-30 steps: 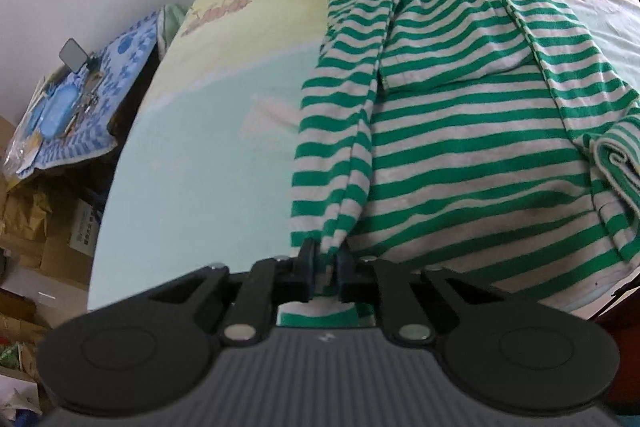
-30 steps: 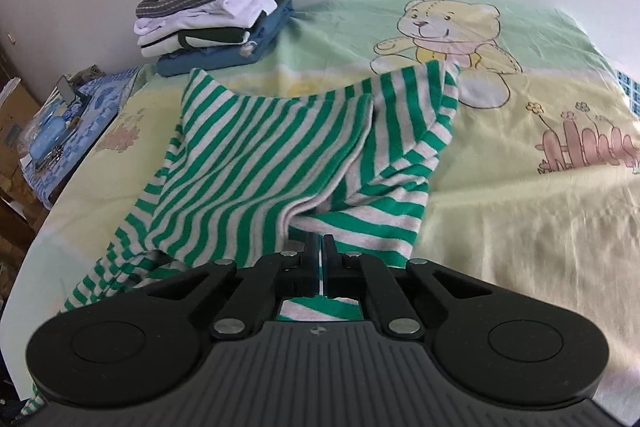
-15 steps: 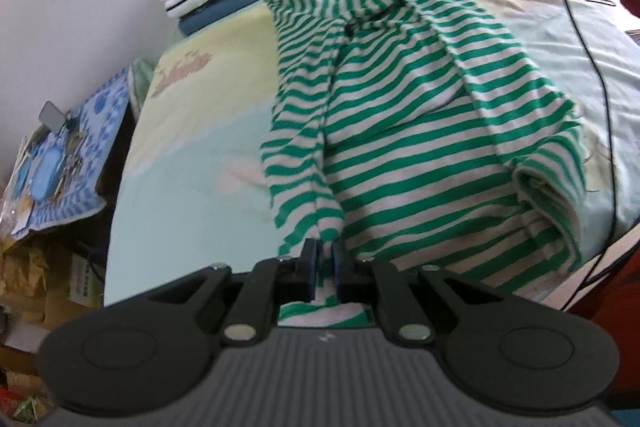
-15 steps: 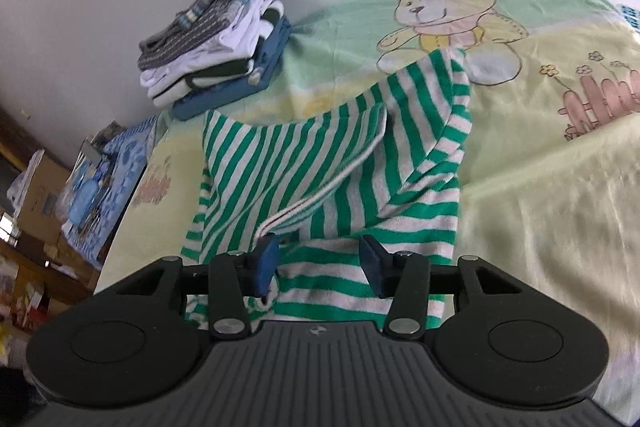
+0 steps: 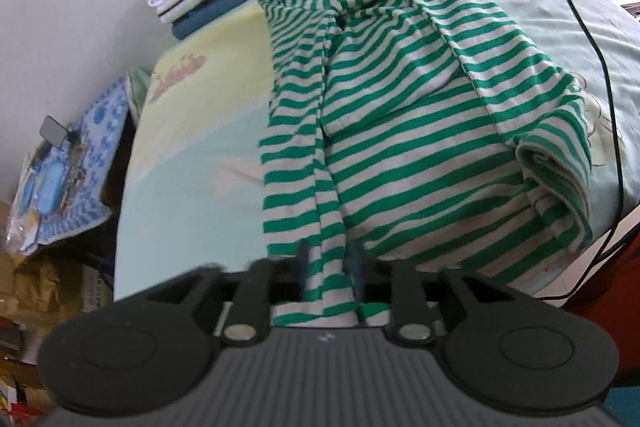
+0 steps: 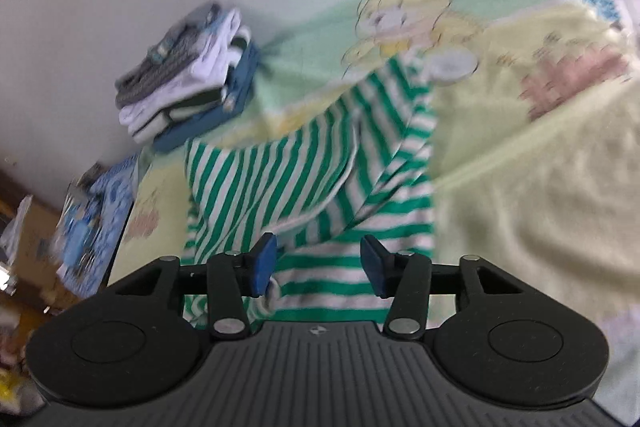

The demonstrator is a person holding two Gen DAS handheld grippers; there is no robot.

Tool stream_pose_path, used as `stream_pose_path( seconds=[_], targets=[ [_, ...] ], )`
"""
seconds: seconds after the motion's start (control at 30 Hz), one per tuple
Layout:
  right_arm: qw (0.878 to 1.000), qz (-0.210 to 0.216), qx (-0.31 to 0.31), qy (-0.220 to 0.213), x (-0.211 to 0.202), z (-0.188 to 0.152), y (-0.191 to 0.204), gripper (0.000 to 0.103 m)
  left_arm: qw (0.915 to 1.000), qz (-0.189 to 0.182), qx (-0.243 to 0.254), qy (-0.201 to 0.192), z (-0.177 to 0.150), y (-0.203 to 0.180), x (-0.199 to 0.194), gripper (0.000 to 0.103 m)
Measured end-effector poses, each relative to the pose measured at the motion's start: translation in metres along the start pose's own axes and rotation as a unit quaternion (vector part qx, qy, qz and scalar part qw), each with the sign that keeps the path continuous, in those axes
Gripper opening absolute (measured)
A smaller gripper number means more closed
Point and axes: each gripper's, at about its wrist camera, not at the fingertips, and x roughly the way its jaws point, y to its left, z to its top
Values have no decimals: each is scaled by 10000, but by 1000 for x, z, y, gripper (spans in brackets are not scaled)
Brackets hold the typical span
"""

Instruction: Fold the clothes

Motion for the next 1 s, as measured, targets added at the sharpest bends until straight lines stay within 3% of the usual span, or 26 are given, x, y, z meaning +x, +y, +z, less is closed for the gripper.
stream_pose_path(
  seconds=[0.07,0.27,0.47,0.5,0.53,0.57,0.6,0.63,0.77,0.8,1.0],
  targets=[
    [9999,91,-82,-15,-4,-3,2,51,10000,27,-14,-90,0,-3,0,62],
    [9956,-25,-928,154,9,-16,23,52,9999,66,-18,98,-3,-9,21,62],
    [9954,-35,-894,349,24,-18,20,53,9984,21,-463,320,-17,10,27,65],
    [9953,-14,-892,368,25,-19,21,54,9979,-33,-551,324,-18,11,27,63],
    [9950,-6,-928,373,26,-20,22,54,9975,-113,-610,325,-18,12,28,54],
    [9945,-2,-981,370,28,-21,23,52,9970,-194,-668,326,-18,12,29,35],
    [9936,-34,-1067,372,28,-22,26,41,9965,-270,-722,334,-18,12,29,22],
    [9926,-60,-1154,373,28,-23,28,22,9960,-317,-754,359,-17,12,29,8],
    [9917,72,-1263,238,15,-19,33,13,9976,-252,-622,192,-16,12,17,3],
    [9915,103,-1281,185,10,-18,34,4,9979,-245,-586,134,-16,12,13,3],
    [9929,122,-1179,-6,-17,-2,38,5,9965,-616,-552,-130,-7,17,-8,3]
  ],
)
